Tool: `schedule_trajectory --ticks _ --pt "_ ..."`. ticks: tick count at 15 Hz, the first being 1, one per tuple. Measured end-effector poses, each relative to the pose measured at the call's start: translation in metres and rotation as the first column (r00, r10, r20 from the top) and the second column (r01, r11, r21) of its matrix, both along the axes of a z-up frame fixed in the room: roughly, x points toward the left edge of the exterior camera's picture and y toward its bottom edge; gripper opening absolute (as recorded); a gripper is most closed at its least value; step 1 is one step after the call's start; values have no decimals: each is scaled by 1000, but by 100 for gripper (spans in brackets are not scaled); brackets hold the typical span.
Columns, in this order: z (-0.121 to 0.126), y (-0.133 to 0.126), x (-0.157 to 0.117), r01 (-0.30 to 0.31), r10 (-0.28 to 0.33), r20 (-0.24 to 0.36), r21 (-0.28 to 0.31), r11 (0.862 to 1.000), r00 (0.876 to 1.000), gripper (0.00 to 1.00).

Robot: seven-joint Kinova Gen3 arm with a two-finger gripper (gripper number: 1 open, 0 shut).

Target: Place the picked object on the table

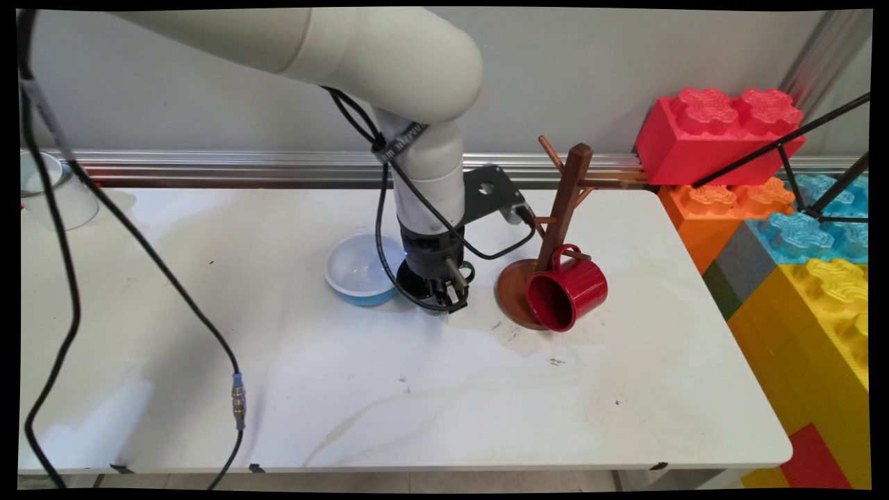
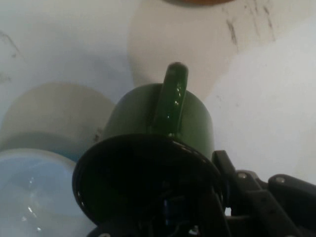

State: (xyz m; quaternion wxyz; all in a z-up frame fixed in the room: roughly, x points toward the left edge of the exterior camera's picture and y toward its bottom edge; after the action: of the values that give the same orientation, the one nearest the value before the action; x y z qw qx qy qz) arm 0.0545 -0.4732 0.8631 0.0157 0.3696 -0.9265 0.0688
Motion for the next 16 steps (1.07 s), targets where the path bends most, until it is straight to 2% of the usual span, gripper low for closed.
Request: schedule_trajectory --ticks 7,16 --pt "-15 -9 -11 -2 0 21 61 998 1000 0" --pt "-28 -18 -16 -17 14 36 84 996 999 0"
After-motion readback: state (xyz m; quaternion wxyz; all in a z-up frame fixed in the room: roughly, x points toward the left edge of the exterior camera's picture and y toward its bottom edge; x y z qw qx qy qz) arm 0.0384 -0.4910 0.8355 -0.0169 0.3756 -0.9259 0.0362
